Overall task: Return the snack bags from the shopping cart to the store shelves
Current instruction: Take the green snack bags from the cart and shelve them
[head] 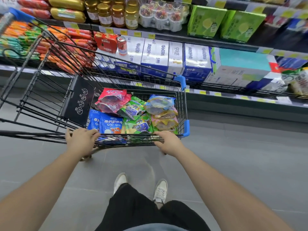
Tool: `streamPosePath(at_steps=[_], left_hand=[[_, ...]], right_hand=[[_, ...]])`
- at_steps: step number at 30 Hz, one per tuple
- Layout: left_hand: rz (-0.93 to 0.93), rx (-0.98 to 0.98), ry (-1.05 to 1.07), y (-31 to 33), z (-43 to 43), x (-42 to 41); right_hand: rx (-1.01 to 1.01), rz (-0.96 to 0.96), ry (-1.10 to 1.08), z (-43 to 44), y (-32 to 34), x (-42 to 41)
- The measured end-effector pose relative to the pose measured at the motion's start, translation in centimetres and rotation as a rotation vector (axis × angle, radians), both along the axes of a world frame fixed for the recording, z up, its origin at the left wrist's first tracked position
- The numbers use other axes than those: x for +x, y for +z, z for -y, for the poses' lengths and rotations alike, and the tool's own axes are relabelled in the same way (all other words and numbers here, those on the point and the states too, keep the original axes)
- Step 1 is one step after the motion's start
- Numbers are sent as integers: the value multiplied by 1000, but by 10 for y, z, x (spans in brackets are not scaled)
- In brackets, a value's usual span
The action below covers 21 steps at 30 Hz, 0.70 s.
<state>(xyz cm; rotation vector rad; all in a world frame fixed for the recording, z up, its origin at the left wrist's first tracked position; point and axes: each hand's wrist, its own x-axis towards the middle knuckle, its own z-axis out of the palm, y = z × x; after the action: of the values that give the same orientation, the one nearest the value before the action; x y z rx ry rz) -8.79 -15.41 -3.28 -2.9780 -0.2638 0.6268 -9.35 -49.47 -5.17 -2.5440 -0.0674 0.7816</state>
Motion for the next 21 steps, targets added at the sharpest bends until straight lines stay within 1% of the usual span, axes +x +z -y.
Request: streamPosePath(at_steps=[9,12,21], left_hand=[[40,-83,6,-7,37,-2],[71,-147,2,-6,60,-5],[59,-197,-25,-4,139,-4]], right_hand=[[-23,12,-149,30,-3,-7],[-78,20,-157,48,-1,-12],[-98,26,-166,124,-1,-20]])
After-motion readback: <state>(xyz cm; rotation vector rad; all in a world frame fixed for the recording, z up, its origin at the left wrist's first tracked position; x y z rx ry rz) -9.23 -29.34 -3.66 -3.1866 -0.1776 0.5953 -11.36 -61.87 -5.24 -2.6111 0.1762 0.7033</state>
